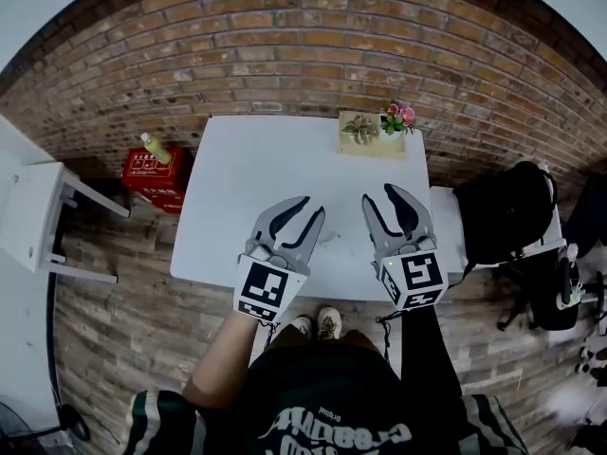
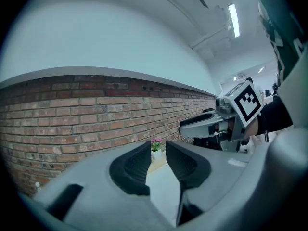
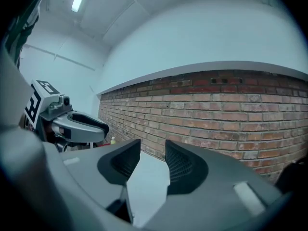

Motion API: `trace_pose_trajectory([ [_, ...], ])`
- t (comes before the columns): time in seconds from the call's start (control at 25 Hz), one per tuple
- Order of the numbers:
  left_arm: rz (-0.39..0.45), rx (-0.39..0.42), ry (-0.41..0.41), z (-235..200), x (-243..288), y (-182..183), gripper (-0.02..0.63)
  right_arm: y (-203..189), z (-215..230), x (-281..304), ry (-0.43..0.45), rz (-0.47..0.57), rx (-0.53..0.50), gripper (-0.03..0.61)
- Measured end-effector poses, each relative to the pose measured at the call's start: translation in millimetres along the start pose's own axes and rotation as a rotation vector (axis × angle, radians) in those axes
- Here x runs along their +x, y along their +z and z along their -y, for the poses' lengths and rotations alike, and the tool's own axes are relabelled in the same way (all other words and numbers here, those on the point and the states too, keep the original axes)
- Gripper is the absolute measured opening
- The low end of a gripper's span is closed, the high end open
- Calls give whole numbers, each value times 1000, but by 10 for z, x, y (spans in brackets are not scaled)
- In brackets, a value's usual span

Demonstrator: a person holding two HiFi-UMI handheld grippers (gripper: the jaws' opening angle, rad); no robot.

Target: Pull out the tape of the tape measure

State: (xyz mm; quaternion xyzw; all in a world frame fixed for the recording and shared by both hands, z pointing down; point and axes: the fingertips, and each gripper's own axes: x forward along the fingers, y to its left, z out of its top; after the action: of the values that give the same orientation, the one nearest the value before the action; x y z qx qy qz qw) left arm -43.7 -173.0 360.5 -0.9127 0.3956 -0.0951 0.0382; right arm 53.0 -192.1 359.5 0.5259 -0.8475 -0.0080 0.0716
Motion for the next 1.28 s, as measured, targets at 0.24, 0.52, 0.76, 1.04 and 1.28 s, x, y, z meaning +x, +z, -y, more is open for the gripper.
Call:
trace_pose_trajectory([
  [0.24,-83,-1,25,52,156,-388,107,-456,2,215,75,-115,35,204],
  [0.52,-176,-19,21,126,273,-829,121,-1033,-57,330,108,-243,79,244],
  [0.76,-256,-68,-12,270,360,-1311,123,-1550,-201,341,161,-360,100,247],
  [1.04,-362,-107,-30,342,382,-1829,126,-1989,-329,304,192,-450,123,256],
  [1.28,-441,-99,-71,408,396,-2146,126,-2319,-449,270,226,-536,121,259],
])
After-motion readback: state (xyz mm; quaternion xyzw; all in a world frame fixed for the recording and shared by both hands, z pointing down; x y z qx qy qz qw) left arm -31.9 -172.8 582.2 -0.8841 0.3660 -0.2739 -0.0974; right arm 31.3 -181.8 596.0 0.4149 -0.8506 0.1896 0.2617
